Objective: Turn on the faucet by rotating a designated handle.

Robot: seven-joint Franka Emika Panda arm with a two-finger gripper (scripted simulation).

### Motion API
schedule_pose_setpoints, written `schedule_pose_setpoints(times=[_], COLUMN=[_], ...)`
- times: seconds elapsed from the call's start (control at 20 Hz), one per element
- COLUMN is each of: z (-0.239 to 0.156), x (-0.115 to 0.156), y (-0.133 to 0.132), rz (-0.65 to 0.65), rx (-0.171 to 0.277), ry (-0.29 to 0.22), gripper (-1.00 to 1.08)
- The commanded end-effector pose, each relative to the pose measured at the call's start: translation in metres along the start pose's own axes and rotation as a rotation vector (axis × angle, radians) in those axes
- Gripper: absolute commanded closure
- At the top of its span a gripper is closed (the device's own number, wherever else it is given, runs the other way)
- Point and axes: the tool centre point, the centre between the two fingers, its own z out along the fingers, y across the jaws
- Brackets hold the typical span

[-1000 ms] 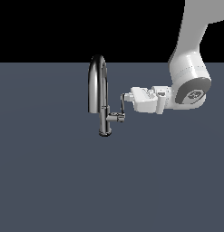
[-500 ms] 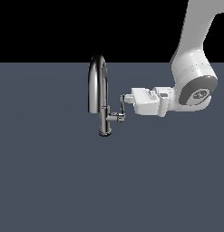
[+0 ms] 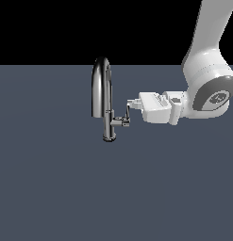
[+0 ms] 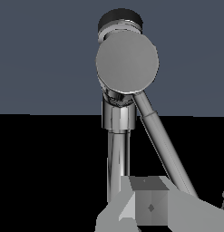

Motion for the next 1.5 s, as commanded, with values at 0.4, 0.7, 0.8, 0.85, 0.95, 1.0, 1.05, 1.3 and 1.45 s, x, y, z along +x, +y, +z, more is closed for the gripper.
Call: schedule_pose_setpoints(times=[0.4, 0.7, 0.8, 0.85, 0.95, 1.0, 1.05, 1.3, 1.45], z=[0.003, 0.005, -0.002, -0.002, 0.0, 0.0, 0.001, 0.004, 0.006], x=[0.02, 0.036, 0.026, 0.031, 0.043, 0.049, 0.055, 0.083, 0.1], y=[0.032, 0.058, 0.045, 0.046, 0.05, 0.051, 0.053, 0.061, 0.066], rz=[0.002, 0.003, -0.022, -0.02, -0.016, -0.014, -0.012, -0.002, 0.003], rx=[-0.007, -0.013, 0.002, 0.001, -0.001, -0.003, -0.004, -0.01, -0.013], ry=[-0.005, -0.008, 0.001, 0.001, -0.001, -0.002, -0.002, -0.006, -0.008], gripper=[1.08, 1.08, 1.08, 1.08, 1.08, 1.08, 1.08, 1.08, 1.08])
